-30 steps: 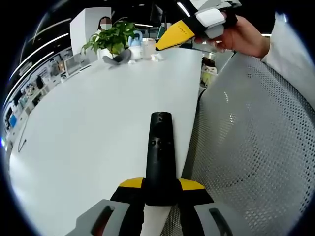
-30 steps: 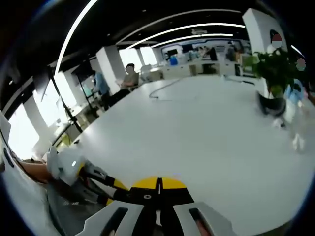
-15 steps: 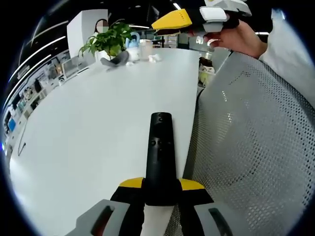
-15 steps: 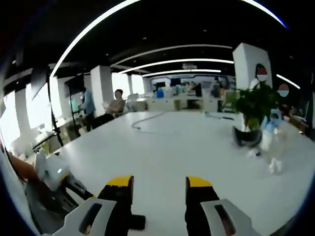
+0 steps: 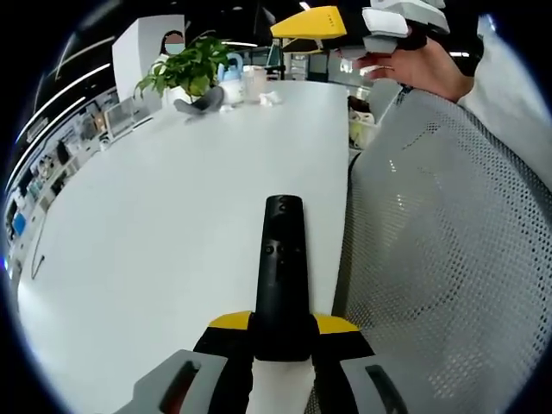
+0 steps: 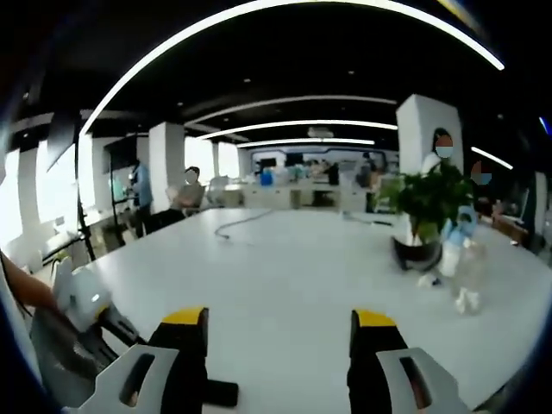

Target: Press the specified remote control buttons in sequence, fully releasing each button before pressing the next.

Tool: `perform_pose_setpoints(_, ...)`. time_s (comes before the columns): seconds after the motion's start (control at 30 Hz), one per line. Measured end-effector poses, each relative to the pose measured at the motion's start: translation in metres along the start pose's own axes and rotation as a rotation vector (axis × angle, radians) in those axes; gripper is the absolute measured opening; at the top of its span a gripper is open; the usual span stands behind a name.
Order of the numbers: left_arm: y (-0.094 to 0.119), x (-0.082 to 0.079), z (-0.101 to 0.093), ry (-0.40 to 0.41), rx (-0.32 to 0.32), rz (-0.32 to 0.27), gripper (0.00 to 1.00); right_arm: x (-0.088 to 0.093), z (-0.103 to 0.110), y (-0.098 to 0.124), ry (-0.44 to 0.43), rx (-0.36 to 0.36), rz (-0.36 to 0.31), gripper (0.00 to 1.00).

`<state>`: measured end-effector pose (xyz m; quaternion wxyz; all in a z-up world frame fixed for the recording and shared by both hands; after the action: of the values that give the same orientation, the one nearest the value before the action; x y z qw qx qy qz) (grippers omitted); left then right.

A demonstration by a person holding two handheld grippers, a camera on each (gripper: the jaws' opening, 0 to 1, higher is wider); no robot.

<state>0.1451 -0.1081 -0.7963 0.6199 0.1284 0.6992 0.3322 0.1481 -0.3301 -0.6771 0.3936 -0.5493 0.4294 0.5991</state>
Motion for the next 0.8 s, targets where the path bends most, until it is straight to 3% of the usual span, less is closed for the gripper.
perform_pose_setpoints(0.8,-0.006,-0.003,0.018,0.007,-0.006,0.04,0.25,0.0,0.002,0.0,0.009,-0.018,-0.001,0.62)
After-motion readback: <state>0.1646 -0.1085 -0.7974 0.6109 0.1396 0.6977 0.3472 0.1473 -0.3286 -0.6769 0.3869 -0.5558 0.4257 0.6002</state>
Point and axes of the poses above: the point that each gripper's makers call its tool centre point, and the gripper's own axes: y roughly backward along the fingers, z roughly to its left, x roughly out of its underside, the point moved 8 cm from there along y, roughly backward along the fingers, and after that the axes turned 13 degrees about -z, right-handed, at the moved point
